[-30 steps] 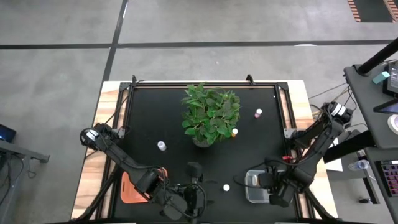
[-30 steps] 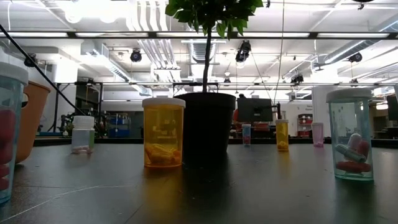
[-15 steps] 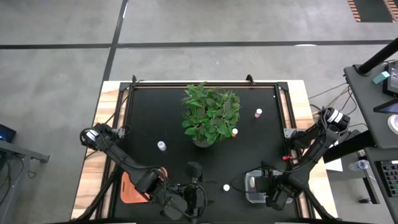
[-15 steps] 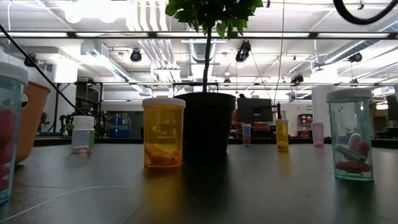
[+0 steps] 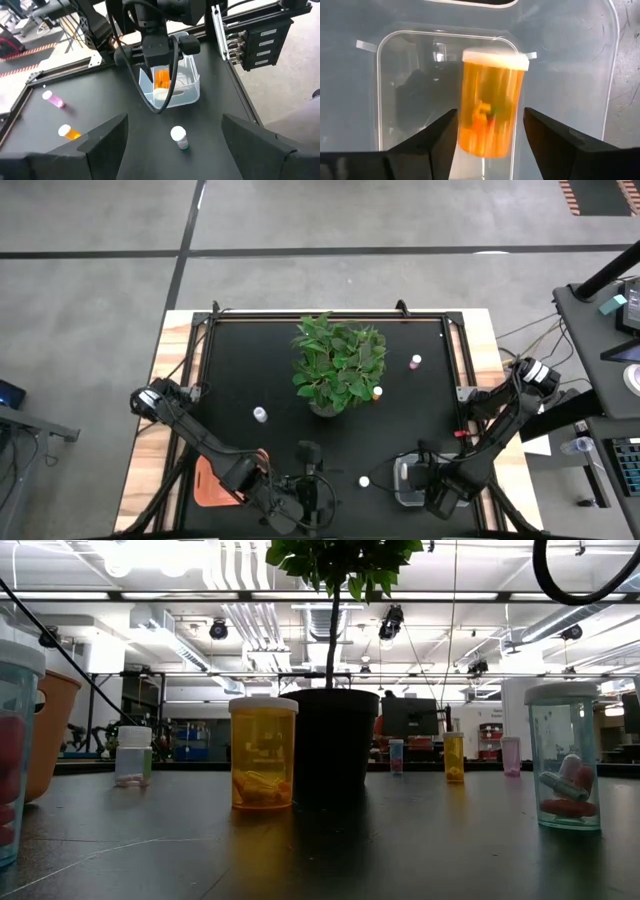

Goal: Pick and place medicine bottles into bin by pill shape (circle, oval)
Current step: Put the top orange capsule bottle into the transparent bin, then put the pink tablet bottle into the orange bin

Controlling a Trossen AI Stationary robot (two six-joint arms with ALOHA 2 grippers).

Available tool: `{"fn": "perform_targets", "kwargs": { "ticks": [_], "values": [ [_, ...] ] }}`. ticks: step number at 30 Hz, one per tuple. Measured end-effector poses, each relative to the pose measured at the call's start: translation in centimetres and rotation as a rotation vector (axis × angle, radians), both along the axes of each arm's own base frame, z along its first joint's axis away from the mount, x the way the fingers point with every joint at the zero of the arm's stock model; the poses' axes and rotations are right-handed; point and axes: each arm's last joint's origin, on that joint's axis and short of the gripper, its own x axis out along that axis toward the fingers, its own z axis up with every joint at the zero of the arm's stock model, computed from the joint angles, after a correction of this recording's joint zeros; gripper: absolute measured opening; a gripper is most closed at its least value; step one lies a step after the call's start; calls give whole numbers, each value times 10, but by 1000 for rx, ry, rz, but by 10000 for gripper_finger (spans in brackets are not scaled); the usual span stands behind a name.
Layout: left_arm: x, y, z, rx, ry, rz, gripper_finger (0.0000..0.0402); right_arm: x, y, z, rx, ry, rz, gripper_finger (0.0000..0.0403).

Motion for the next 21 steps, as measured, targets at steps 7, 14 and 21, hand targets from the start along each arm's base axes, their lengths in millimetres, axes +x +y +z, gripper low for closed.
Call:
{"fn": "perform_targets", "kwargs": {
  "ticks": [7,14,21],
  "values": [
    [-2,1,-3,-21,28,24,300,0,0,1,7,-4,-12,236],
    [-7,4,-12,-69,128,56,299,-2,-1,22,82,-54,-38,232],
    [-20,13,-26,-135,322,147,299,-5,1,54,93,-237,17,226]
  ]
}}
